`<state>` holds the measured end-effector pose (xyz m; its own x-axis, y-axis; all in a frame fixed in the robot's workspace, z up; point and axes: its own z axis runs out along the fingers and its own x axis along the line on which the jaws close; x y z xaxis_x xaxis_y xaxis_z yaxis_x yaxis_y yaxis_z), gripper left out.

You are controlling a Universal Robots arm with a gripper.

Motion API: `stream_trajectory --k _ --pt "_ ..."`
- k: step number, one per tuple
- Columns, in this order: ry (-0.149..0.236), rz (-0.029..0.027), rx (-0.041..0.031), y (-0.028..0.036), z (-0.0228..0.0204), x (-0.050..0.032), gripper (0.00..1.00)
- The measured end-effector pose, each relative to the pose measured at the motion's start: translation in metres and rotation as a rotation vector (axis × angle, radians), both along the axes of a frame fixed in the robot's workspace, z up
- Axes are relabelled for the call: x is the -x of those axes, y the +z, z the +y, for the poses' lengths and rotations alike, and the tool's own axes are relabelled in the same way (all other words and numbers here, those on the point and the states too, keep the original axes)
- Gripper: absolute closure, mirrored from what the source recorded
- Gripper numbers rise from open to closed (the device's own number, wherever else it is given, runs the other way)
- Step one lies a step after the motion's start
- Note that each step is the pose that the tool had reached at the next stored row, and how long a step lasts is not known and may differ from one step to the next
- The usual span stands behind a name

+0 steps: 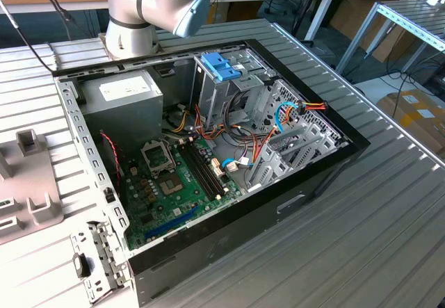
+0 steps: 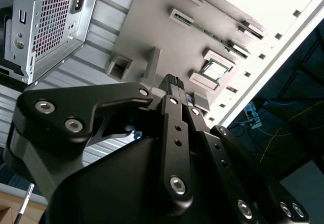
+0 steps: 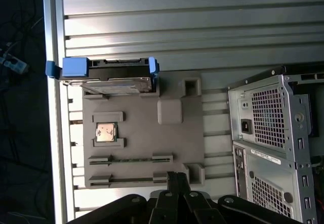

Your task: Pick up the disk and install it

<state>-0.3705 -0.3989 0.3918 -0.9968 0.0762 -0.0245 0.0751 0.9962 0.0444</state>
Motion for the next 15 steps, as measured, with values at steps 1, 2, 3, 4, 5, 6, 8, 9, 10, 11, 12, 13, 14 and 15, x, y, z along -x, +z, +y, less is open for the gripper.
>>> stream_trajectory --k 1,2,3,4,5,6,8,9,10,11,12,13,14,15 --pt "0.000 0.0000 0.0001 0.0000 0.0000 0.0002 0.89" --pt "0.000 0.0000 0.0000 0.0000 0.0000 0.0003 0.89" --pt "0.000 0.0000 0.0000 -0.0001 0.0000 0.0005 0.89" --pt "0.000 0.0000 0.0000 -0.0001 0.0000 0.0008 0.89" --pt "0.000 0.0000 0.0000 -0.0001 0.0000 0.0009 0.89" --pt "0.000 0.0000 0.0000 -0.0001 0.0000 0.0011 0.89" --pt "0.000 0.0000 0.0000 -0.0002 0.0000 0.0014 0.89" --pt "0.000 0.0000 0.0000 -0.0002 0.0000 0.0015 0.89" --pt "0.000 0.0000 0.0000 -0.0002 0.0000 0.0018 0.89" --pt "0.000 0.0000 0.0000 -0.0003 0.0000 0.0020 0.89" --pt "0.000 0.0000 0.0000 -0.0003 0.0000 0.0022 0.89" --pt "0.000 0.0000 0.0000 -0.0003 0.0000 0.0025 0.89" --pt "0.000 0.0001 0.0000 -0.0003 0.0000 0.0027 0.89" --pt "0.000 0.0000 0.0000 -0.0004 0.0000 0.0028 0.89"
